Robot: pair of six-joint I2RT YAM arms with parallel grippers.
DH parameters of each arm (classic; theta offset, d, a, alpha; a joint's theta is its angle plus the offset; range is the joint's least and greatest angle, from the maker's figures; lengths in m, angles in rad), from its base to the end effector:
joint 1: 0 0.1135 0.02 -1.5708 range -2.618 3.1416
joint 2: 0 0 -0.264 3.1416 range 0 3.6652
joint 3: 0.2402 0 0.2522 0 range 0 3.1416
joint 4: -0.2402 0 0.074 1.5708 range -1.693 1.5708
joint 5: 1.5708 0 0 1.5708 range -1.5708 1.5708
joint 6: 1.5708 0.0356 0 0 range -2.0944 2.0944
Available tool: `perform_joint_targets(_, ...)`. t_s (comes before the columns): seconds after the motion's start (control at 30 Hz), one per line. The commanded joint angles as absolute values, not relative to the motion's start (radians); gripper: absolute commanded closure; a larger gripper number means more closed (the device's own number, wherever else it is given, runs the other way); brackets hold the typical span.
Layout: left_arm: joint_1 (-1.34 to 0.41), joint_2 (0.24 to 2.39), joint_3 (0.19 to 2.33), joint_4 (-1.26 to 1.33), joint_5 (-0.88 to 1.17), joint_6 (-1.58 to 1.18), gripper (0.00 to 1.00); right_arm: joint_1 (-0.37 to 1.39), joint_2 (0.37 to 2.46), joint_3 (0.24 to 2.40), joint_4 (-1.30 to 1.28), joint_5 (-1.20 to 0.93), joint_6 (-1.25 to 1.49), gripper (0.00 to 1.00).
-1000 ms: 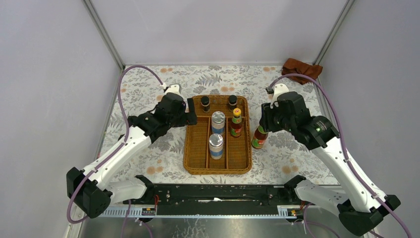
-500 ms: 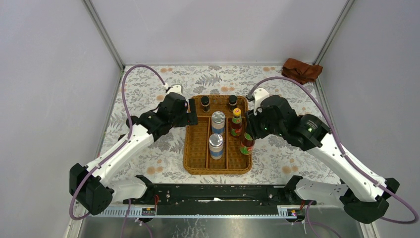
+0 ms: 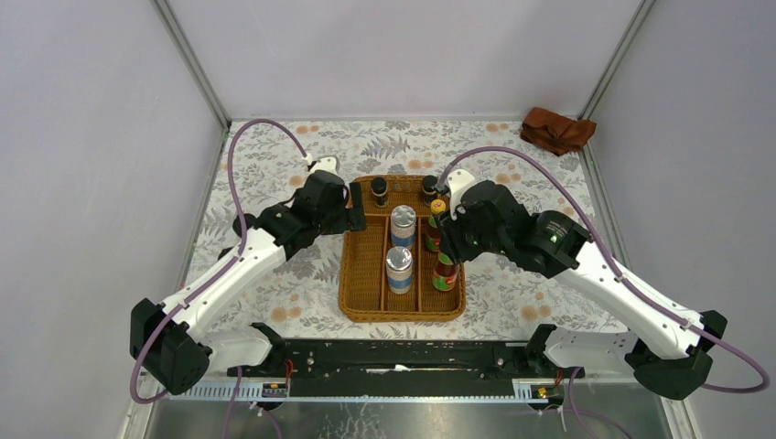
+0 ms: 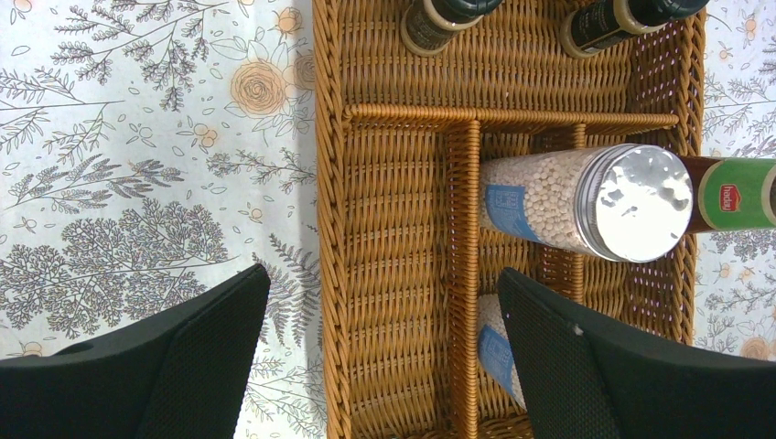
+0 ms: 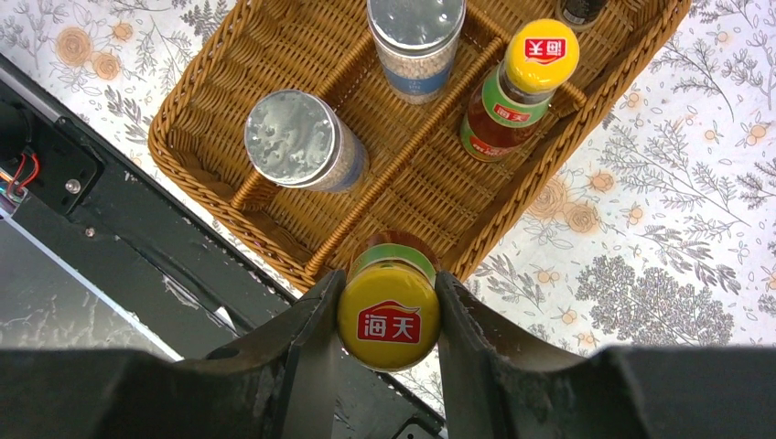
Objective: Organize the condiment bottles
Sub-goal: Place the bottle in the storage box.
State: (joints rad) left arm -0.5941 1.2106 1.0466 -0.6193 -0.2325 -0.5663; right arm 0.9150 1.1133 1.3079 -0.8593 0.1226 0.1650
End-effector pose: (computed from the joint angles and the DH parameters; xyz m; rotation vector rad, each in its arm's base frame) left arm 0.2162 -0.1362 0.3031 -0.0811 2.3464 -0.3050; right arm 0.1365 0.1703 0.3891 -0.7673 2.1343 0.4481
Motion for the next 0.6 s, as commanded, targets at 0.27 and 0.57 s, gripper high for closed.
perform_joint_targets(0.27, -0.587, 1.220, 1.066, -0.567, -0.260, -0.534, 0.02, 0.931, 1.100, 1.274, -0.691, 0.141, 0.161, 1.00)
perform_joint_targets(0.57, -0.586, 1.215, 1.066, -0.574, -0.262, -0.526, 0.02, 0.931, 1.096, 1.223, -0.659, 0.151, 0.161, 1.00)
